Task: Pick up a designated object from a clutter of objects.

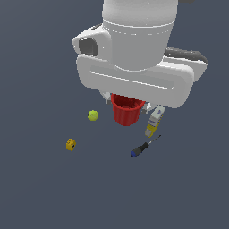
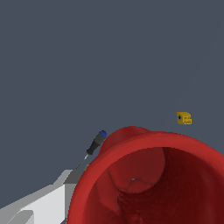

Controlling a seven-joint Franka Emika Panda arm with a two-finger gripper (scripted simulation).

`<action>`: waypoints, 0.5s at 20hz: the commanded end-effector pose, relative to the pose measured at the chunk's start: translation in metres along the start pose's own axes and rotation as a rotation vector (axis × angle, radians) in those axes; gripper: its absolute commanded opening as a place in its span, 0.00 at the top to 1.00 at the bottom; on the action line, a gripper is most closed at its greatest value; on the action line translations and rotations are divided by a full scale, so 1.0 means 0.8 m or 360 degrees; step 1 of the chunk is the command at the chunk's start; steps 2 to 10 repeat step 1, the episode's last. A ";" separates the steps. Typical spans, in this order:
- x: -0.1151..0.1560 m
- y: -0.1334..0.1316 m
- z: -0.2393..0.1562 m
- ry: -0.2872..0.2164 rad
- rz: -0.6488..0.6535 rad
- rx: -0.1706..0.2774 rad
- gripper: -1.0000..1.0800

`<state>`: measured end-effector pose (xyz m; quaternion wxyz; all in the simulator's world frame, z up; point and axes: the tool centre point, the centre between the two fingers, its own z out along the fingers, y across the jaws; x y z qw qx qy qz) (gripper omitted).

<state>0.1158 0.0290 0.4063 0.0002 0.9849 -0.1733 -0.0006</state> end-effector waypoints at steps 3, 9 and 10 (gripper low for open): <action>0.000 -0.001 0.000 0.0002 -0.0001 0.0001 1.00; 0.000 -0.001 0.000 0.0002 -0.0001 0.0001 1.00; 0.000 -0.001 0.000 0.0002 -0.0001 0.0001 1.00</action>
